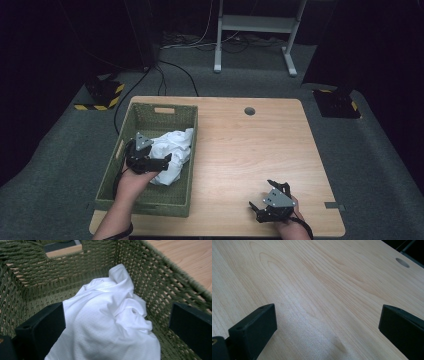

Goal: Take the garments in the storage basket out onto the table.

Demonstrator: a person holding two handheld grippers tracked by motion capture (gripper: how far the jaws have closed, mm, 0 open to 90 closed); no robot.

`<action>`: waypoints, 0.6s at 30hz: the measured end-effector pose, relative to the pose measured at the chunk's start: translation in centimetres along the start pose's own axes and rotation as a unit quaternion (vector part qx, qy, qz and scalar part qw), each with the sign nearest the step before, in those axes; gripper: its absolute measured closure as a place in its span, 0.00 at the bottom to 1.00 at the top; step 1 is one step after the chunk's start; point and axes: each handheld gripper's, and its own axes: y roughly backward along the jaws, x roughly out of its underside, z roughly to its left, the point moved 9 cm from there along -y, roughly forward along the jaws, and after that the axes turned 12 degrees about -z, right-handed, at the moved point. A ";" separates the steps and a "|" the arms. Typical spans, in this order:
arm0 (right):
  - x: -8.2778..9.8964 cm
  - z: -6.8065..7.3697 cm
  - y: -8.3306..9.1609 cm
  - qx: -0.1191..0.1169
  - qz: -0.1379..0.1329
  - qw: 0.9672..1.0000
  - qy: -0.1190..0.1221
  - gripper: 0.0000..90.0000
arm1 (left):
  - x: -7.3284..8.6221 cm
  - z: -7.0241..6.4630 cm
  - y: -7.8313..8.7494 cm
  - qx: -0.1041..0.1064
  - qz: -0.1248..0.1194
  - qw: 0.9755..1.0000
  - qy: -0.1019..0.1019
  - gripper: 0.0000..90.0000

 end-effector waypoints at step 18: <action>0.0 0.0 0.0 -0.002 -0.002 1.000 -0.003 0.02 | 2.2 2.7 -2.4 -0.010 0.059 0.997 0.046 0.01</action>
